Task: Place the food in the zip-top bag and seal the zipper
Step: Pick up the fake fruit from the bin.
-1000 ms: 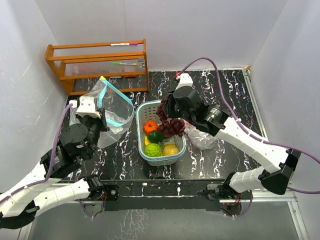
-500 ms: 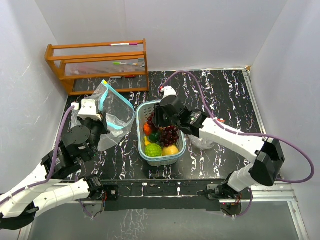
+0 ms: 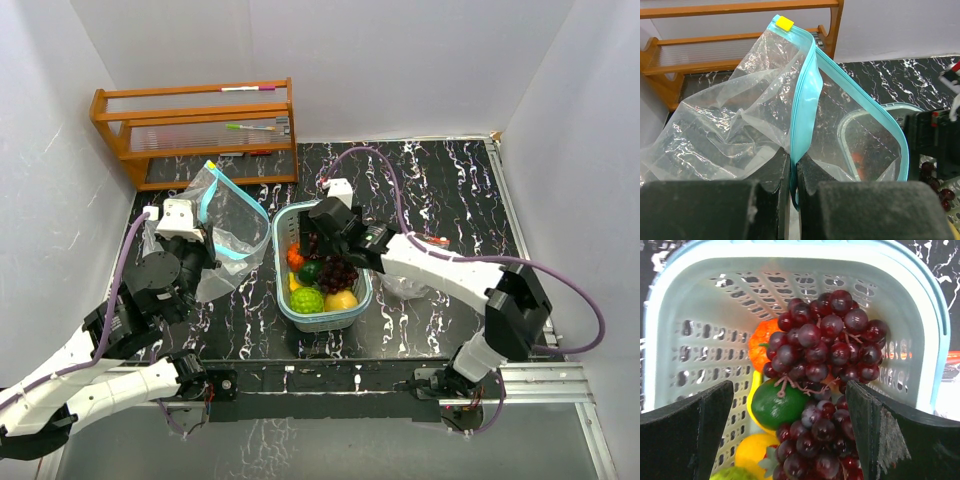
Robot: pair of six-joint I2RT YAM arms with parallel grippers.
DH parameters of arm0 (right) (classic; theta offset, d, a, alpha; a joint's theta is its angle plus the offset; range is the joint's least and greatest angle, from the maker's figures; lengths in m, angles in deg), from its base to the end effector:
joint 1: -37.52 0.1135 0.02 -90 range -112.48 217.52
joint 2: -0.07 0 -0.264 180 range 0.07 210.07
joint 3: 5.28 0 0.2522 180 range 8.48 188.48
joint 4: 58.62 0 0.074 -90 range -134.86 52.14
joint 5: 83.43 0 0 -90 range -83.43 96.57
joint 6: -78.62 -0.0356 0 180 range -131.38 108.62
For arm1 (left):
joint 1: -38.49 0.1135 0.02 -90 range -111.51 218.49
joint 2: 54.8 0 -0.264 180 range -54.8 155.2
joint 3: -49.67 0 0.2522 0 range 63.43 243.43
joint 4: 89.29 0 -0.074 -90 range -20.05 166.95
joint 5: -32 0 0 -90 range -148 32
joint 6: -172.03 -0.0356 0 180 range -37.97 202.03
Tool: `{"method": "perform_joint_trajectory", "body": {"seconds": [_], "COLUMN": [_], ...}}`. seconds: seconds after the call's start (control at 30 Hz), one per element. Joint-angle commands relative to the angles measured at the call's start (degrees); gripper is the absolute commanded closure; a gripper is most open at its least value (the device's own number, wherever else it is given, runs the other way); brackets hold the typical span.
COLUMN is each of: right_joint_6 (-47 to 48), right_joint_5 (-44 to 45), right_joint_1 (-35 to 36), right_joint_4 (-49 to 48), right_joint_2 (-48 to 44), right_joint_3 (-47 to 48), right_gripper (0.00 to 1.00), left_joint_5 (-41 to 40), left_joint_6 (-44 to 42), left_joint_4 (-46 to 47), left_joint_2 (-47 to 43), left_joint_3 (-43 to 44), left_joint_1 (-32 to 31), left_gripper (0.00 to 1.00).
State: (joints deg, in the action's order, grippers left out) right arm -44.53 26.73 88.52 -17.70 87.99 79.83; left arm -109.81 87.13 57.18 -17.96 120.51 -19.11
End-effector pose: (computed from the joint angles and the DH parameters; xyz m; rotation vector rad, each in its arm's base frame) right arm 0.2235 0.2565 0.2907 -0.1839 2.2950 0.3544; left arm 0.0846 -0.0811 0.4136 0.0044 1.5678 -0.1546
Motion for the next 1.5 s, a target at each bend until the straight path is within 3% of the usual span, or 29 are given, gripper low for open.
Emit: {"method": "perform_joint_trajectory", "body": {"seconds": [0.0,0.4,0.63,0.77,0.9,0.97,1.07,1.47], "right_joint_6": [-3.65,-14.07,-13.69,-13.77,-13.61,-13.10,-10.79,4.10], "right_joint_5": [6.89,16.51,22.61,23.57,23.74,24.35,23.37,10.14], "right_joint_1": [-0.06,-0.04,0.92,1.06,1.31,1.69,2.58,3.07], "right_joint_4": [2.04,-5.52,-10.86,-10.71,-10.78,-10.21,-10.17,-10.69], "right_joint_2": [4.39,11.74,15.48,18.00,18.22,16.57,11.57,-13.09], "right_joint_3": [3.60,0.62,-1.31,-0.76,-0.73,-0.52,-0.34,-5.12], "right_gripper": [0.02,0.02,0.11,0.29,0.54,0.67,0.74,0.76], "left_joint_5": [0.21,-0.30,-0.50,-0.49,-0.57,-0.77,-1.33,-3.24], "left_joint_6": [-0.03,-0.06,-0.43,-0.36,-0.14,-0.25,-0.59,-3.98], "left_joint_4": [0.33,-1.16,-1.45,-1.89,-2.41,-2.49,-2.58,0.41], "left_joint_2": [-0.55,-2.68,-3.00,-2.91,-2.96,-2.87,-2.54,1.31], "left_joint_3": [0.06,-0.28,-0.33,-0.21,-0.04,0.08,0.56,2.30], "left_joint_1": [-0.18,-0.14,-0.14,-0.14,-0.14,-0.14,-0.14,-0.14], "left_gripper": [1.00,1.00,1.00,1.00,1.00,1.00,1.00,1.00]}}
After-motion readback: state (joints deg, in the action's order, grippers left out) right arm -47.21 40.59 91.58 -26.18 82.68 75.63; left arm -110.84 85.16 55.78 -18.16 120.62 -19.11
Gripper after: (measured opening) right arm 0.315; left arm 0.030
